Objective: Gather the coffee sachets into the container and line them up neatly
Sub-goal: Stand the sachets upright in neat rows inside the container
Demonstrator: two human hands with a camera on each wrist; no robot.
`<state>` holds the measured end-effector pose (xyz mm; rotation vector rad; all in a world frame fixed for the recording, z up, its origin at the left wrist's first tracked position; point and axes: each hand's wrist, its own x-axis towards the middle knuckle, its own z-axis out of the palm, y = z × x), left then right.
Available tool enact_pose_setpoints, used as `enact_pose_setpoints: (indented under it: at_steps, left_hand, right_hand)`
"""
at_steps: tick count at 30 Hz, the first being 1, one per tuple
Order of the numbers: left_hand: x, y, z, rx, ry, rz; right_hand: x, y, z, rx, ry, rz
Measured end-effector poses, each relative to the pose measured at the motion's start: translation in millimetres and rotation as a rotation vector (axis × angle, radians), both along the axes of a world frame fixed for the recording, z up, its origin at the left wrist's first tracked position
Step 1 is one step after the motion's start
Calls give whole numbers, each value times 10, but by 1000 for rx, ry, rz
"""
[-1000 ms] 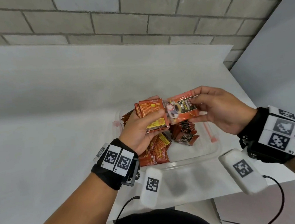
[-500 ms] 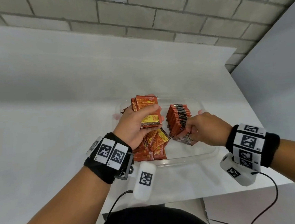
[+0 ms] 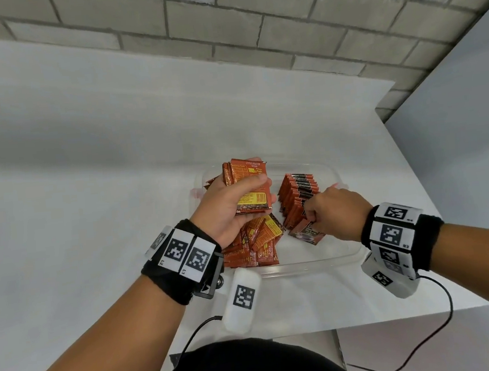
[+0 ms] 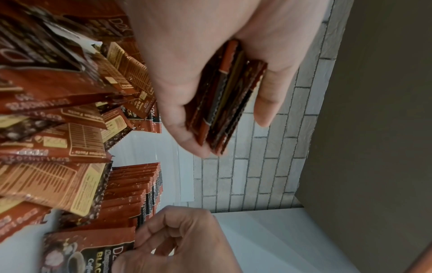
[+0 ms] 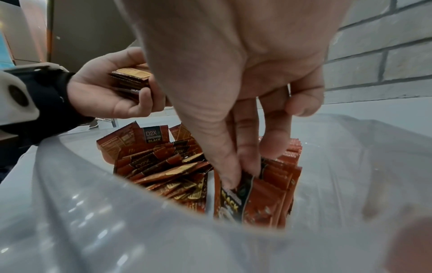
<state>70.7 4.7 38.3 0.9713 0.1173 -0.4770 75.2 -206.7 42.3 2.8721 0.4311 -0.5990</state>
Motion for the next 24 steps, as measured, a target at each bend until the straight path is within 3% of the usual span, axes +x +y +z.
enact_pose_setpoints:
  at_steps: [16, 24]
  left_hand:
    - [-19, -22, -17, -12, 4, 7]
    - [5, -42, -86, -65, 44, 5]
  right_hand:
    - [-58, -9, 20, 9, -78, 39]
    - [-29, -79, 103, 75, -87, -37]
